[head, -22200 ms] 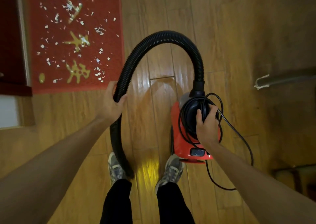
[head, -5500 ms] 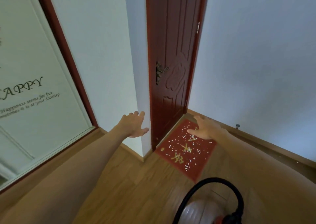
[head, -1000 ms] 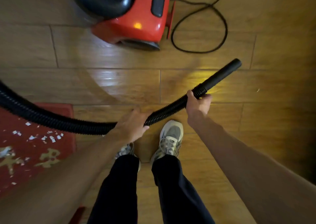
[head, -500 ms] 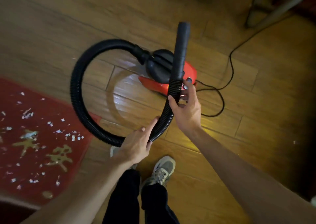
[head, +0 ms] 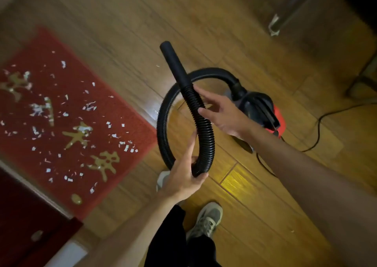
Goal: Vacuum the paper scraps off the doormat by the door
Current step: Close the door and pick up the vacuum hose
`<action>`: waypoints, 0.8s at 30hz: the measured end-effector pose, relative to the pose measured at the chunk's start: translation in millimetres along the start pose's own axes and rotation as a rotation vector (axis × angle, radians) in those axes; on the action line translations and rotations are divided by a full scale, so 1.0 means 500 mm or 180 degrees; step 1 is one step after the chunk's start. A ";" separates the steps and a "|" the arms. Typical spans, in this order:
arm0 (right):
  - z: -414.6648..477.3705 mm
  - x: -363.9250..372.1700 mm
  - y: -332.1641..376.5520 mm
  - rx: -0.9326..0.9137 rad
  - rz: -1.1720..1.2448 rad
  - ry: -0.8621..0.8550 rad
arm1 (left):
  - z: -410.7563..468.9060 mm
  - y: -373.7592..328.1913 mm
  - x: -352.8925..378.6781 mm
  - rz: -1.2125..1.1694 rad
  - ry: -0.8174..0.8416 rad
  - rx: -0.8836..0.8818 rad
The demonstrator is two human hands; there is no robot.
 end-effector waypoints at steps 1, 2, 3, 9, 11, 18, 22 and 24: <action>0.023 0.020 0.011 0.0108 0.0118 0.0149 | -0.005 0.005 -0.019 -0.0253 0.0005 -0.0065; 0.044 0.042 0.020 0.0239 0.0217 0.0281 | -0.010 0.012 -0.039 -0.0462 -0.0030 -0.0157; 0.065 0.064 0.027 0.0370 0.0300 0.0410 | -0.014 0.020 -0.061 -0.0638 -0.0088 -0.0255; 0.157 0.194 0.038 0.0954 0.0513 0.0879 | -0.064 0.049 -0.175 -0.1113 -0.0321 -0.0358; 0.177 0.237 0.035 0.1059 0.0418 0.0987 | -0.074 0.059 -0.198 -0.1183 -0.0424 -0.0415; 0.198 0.365 0.004 0.1384 0.0111 0.1798 | -0.121 0.118 -0.224 -0.2009 -0.0724 -0.0632; 0.195 0.411 -0.029 0.1554 -0.0119 0.2234 | -0.129 0.156 -0.197 -0.2306 -0.0988 -0.0840; 0.186 0.425 -0.050 0.1566 -0.0201 0.2377 | -0.132 0.162 -0.179 -0.2407 -0.1066 -0.0879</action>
Point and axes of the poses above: each hand's wrist, its own z-axis towards the middle knuckle, its own x-axis out of the palm, y = z × x, the point moved 6 cm from there along z, towards the middle knuckle, and after that the axes turned 14 degrees about -x, right-handed, at the moved point
